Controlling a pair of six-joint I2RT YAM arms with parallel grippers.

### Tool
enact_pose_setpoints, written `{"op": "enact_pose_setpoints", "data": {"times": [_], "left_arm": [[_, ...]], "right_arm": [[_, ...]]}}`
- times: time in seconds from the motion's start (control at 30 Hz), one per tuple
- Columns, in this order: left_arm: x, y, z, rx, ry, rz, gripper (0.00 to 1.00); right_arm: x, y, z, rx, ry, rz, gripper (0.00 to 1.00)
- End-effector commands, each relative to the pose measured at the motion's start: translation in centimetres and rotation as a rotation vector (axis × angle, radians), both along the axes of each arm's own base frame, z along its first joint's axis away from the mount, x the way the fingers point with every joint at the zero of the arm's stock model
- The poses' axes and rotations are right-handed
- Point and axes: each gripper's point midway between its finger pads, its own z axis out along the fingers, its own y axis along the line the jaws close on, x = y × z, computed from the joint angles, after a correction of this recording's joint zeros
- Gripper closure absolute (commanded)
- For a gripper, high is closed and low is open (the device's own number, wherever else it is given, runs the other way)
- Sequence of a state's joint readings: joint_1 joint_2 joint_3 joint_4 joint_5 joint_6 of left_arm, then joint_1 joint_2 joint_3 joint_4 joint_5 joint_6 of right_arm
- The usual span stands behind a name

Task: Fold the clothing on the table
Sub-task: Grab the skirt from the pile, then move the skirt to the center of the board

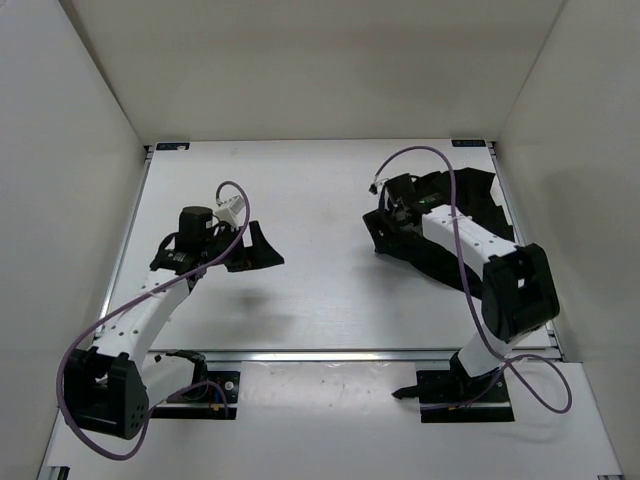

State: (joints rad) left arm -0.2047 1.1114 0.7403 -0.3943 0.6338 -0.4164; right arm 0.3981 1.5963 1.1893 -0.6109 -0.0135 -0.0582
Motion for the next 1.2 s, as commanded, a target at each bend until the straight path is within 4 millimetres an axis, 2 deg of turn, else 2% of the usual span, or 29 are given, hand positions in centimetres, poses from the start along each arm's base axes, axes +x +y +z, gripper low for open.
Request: {"op": "enact_pose_setpoints", "data": {"times": [0.0, 0.03, 0.07, 0.1, 0.13, 0.17, 0.23, 0.3, 0.33, 0.37, 0.4, 0.47, 0.5, 0.57, 0.6, 0.63, 0.67, 0.7, 0.73, 0.77, 0.8, 0.83, 0.87, 0.9, 0.97, 1.0, 1.1, 1.13, 1.17], "left_arm": [[-0.9, 0.2, 0.8, 0.02, -0.058, -0.021, 0.01], [-0.9, 0.2, 0.9, 0.025, -0.06, -0.018, 0.01], [-0.9, 0.3, 1.2, 0.024, -0.069, -0.016, 0.01], [-1.0, 0.5, 1.2, 0.029, -0.066, -0.011, 0.01], [-0.7, 1.0, 1.3, 0.04, -0.066, 0.008, 0.01], [-0.8, 1.3, 1.2, 0.054, -0.061, 0.016, 0.02], [-0.2, 2.2, 1.5, 0.064, -0.065, 0.063, 0.01], [1.2, 3.3, 3.3, 0.084, -0.111, 0.118, 0.01], [1.5, 3.7, 3.7, 0.098, -0.116, 0.14, 0.02], [2.8, 3.8, 5.4, 0.1, -0.139, 0.156, 0.01], [3.1, 3.7, 6.2, 0.097, -0.149, 0.148, 0.02], [4.1, 3.3, 8.2, 0.073, -0.176, 0.136, 0.01], [4.8, 3.1, 9.3, 0.059, -0.191, 0.134, 0.01], [5.4, 2.9, 10.8, 0.035, -0.207, 0.13, 0.01], [5.8, 2.8, 11.8, 0.025, -0.227, 0.129, 0.01], [6.1, 2.7, 12.6, 0.013, -0.245, 0.12, 0.02], [6.3, 2.7, 13.1, 0.005, -0.255, 0.117, 0.12], [6.5, 2.7, 13.9, -0.001, -0.271, 0.119, 0.2], [6.9, 2.9, 14.9, -0.009, -0.291, 0.129, 0.45], [6.8, 2.6, 15.2, -0.019, -0.282, 0.128, 0.67], [7.1, 2.5, 16.0, -0.025, -0.295, 0.136, 0.7], [6.9, 2.2, 16.8, -0.036, -0.309, 0.124, 0.67], [7.2, 2.3, 17.1, -0.03, -0.314, 0.129, 0.65], [7.4, 2.4, 17.5, -0.017, -0.331, 0.132, 0.62], [7.4, 2.3, 17.4, 0.001, -0.337, 0.127, 0.5], [7.4, 2.1, 17.1, 0.005, -0.336, 0.11, 0.48], [7.5, 1.1, 16.3, -0.048, -0.336, 0.058, 0.37], [7.5, 0.8, 15.3, -0.055, -0.313, 0.046, 0.37], [7.8, 0.1, 14.6, -0.058, -0.302, 0.044, 0.37]], "right_arm": [[1.9, 0.2, -2.1, -0.095, -0.052, 0.056, 0.26], [2.0, 0.1, -2.9, -0.127, -0.036, 0.051, 0.28], [2.0, 0.2, -4.0, -0.141, -0.007, 0.054, 0.38], [2.3, 0.5, -3.7, -0.147, -0.003, 0.062, 0.59], [2.4, 1.4, -3.6, -0.141, 0.017, 0.073, 0.87], [2.1, 1.8, -3.4, -0.144, 0.03, 0.086, 0.98], [3.3, 4.3, -0.3, -0.088, -0.048, 0.11, 1.0], [4.4, 6.9, 3.6, -0.005, -0.128, 0.134, 1.0], [5.3, 8.7, 7.2, 0.054, -0.193, 0.154, 1.0], [6.1, 10.4, 11.4, 0.153, -0.234, 0.165, 0.99], [6.6, 11.1, 12.9, 0.18, -0.25, 0.167, 1.0], [7.5, 12.3, 21.4, 0.312, -0.365, 0.16, 1.0], [7.0, 13.1, 23.1, 0.359, -0.374, 0.175, 1.0], [5.7, 13.2, 28.2, 0.432, -0.454, 0.162, 1.0], [4.8, 12.9, 29.8, 0.465, -0.477, 0.155, 1.0], [4.1, 12.6, 29.8, 0.493, -0.456, 0.13, 1.0], [3.2, 11.5, 30.0, 0.527, -0.443, 0.09, 1.0], [2.1, 9.9, 31.7, 0.568, -0.479, 0.075, 1.0], [2.3, 8.9, 29.4, 0.59, -0.426, 0.03, 1.0], [1.4, 8.2, 28.1, 0.618, -0.408, 0.002, 1.0], [0.6, 6.7, 29.1, 0.65, -0.447, -0.009, 1.0], [0.6, 5.5, 25.5, 0.639, -0.373, -0.086, 1.0], [-0.3, 4.4, 22.9, 0.644, -0.312, -0.133, 1.0], [-1.0, 3.2, 22.4, 0.667, -0.291, -0.153, 1.0], [-2.8, 1.6, 16.4, 0.652, -0.136, -0.259, 1.0], [-3.6, 1.3, 15.9, 0.656, -0.129, -0.269, 1.0], [-5.6, -0.8, 8.6, 0.555, 0.028, -0.392, 1.0], [-5.5, -1.8, 8.1, 0.537, 0.032, -0.437, 0.99], [-5.9, -2.1, 6.4, 0.508, 0.089, -0.462, 1.0]]}}
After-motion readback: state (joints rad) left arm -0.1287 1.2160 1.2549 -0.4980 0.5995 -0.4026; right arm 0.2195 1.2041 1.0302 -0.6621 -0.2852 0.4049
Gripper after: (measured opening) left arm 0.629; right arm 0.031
